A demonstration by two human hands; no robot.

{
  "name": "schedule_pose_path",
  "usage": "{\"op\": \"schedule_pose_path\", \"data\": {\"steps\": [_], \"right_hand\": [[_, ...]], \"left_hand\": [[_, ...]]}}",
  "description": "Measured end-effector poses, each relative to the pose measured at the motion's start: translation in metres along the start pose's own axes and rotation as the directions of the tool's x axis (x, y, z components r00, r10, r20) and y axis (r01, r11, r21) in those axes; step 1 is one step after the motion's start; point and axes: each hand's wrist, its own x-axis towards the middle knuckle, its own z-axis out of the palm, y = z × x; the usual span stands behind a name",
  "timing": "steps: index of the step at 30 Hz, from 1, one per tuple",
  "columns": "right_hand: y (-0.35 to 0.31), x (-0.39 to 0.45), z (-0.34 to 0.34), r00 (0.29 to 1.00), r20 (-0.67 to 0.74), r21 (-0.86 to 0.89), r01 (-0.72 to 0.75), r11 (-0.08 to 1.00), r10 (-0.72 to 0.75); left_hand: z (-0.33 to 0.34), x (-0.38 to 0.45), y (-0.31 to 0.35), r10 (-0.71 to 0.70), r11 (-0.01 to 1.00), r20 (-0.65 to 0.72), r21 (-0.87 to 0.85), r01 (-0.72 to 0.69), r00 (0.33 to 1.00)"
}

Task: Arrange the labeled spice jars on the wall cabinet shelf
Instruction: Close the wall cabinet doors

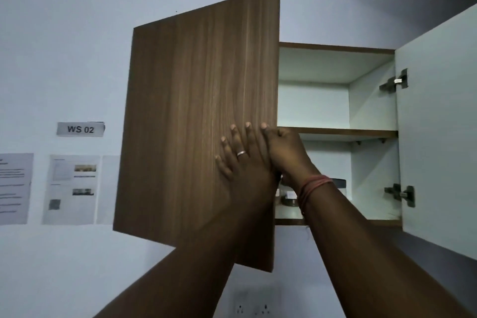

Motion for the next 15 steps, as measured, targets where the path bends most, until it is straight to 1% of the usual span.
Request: {"op": "schedule_pose_path", "data": {"steps": [3, 6, 10, 12, 13, 15], "right_hand": [[0.030, 0.033, -0.009, 0.995, 0.088, 0.027, -0.046, 0.999, 0.044], [0.059, 0.059, -0.013, 0.985, 0.155, 0.051, -0.080, 0.995, 0.071], [0.089, 0.089, -0.013, 0.988, 0.132, 0.099, -0.091, 0.991, 0.077], [0.099, 0.101, -0.010, 0.989, 0.125, 0.106, -0.091, 0.990, 0.078], [0.103, 0.105, -0.009, 0.988, 0.129, 0.109, -0.096, 0.989, 0.082], [0.111, 0.115, -0.005, 0.986, 0.143, 0.138, -0.106, 0.985, 0.086]], "left_hand": [[0.039, 0.015, 0.002, -0.023, 0.996, -0.070, 0.085, 0.029, 0.997], [0.069, 0.028, -0.001, -0.018, 0.991, -0.061, 0.128, 0.026, 0.998], [0.105, 0.052, -0.009, -0.021, 0.993, -0.019, 0.119, 0.023, 1.000], [0.121, 0.065, -0.015, -0.019, 0.985, 0.031, 0.170, 0.013, 0.999], [0.128, 0.070, -0.017, -0.022, 0.979, 0.021, 0.202, 0.018, 1.000], [0.141, 0.075, -0.015, -0.084, 0.977, -0.087, 0.188, 0.100, 0.993]]}}
